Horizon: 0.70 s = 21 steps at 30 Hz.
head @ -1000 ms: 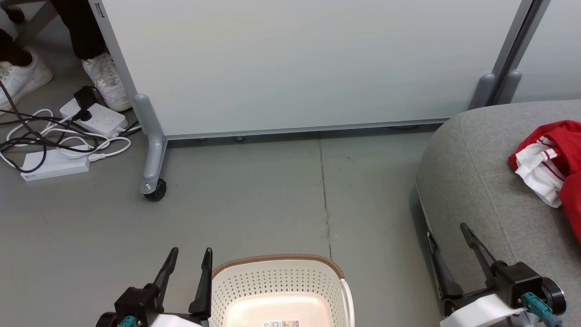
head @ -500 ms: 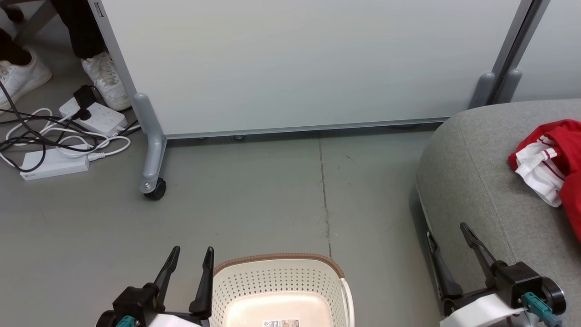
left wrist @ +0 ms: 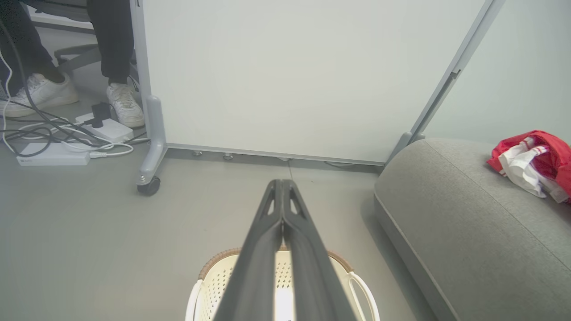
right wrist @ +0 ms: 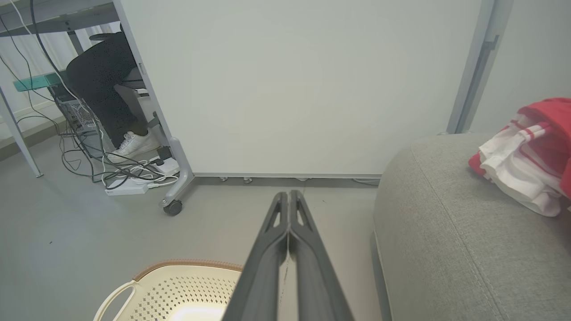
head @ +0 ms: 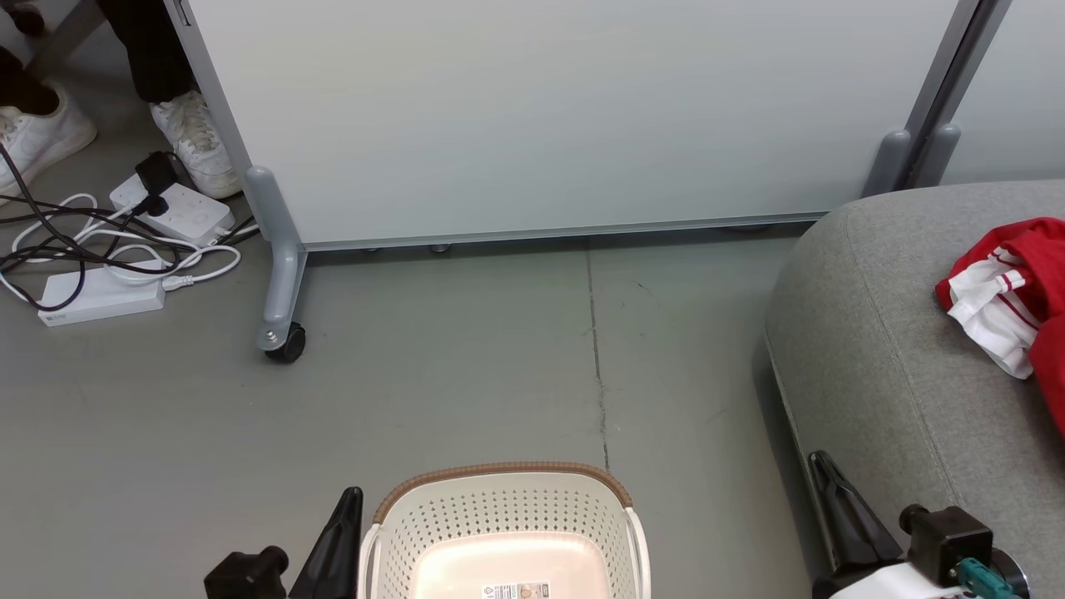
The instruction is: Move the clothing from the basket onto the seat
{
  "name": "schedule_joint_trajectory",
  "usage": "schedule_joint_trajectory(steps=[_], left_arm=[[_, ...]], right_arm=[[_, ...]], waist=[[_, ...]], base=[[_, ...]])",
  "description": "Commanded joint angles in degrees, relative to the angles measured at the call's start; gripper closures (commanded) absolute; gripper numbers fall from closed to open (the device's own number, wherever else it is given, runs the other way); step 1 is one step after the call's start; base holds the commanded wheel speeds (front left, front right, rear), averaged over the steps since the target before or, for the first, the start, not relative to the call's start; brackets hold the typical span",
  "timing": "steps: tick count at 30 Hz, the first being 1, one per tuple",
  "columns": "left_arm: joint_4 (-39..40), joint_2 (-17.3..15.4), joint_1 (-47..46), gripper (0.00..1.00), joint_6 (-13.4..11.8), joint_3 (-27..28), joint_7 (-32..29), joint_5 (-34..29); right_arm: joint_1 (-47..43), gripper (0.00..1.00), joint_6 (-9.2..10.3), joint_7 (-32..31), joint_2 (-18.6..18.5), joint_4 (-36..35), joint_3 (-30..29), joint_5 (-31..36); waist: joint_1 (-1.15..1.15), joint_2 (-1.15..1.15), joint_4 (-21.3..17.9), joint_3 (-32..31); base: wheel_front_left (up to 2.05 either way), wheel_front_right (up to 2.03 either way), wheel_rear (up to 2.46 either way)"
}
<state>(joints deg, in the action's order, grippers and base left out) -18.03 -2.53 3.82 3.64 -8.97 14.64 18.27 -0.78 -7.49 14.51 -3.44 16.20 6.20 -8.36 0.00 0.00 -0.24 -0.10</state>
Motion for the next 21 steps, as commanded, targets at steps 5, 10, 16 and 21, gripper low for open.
schedule_joint_trajectory(steps=[5, 10, 16, 21], left_arm=[[1.74, -0.28, -1.16, 1.0, 0.25, 1.36, -1.42, 6.64], [2.38, -0.44, -1.49, 1.0, 0.42, 2.27, -2.64, 11.65], [3.1, -0.61, -1.84, 1.0, 0.61, 3.28, -4.04, 17.26], [3.65, -0.74, -2.14, 1.0, 0.78, 4.08, -5.13, 21.64]], right_arm=[[1.18, 1.0, 0.0, -1.47, -0.48, -1.19, -0.67, -7.8], [1.55, 1.0, 0.0, -2.6, -0.72, -1.41, -1.11, -13.6], [1.93, 1.0, 0.0, -3.87, -0.96, -1.7, -1.57, -20.08], [2.19, 1.0, 0.0, -4.86, -1.15, -1.95, -1.93, -25.16]], waist=[[0.0, 0.0, 0.02, 0.0], [0.0, 0.0, 0.02, 0.01], [0.0, 0.0, 0.04, 0.01], [0.0, 0.0, 0.04, 0.01]], base=[[0.0, 0.0, 0.0], [0.0, 0.0, 0.0], [0.0, 0.0, 0.0], [0.0, 0.0, 0.0]])
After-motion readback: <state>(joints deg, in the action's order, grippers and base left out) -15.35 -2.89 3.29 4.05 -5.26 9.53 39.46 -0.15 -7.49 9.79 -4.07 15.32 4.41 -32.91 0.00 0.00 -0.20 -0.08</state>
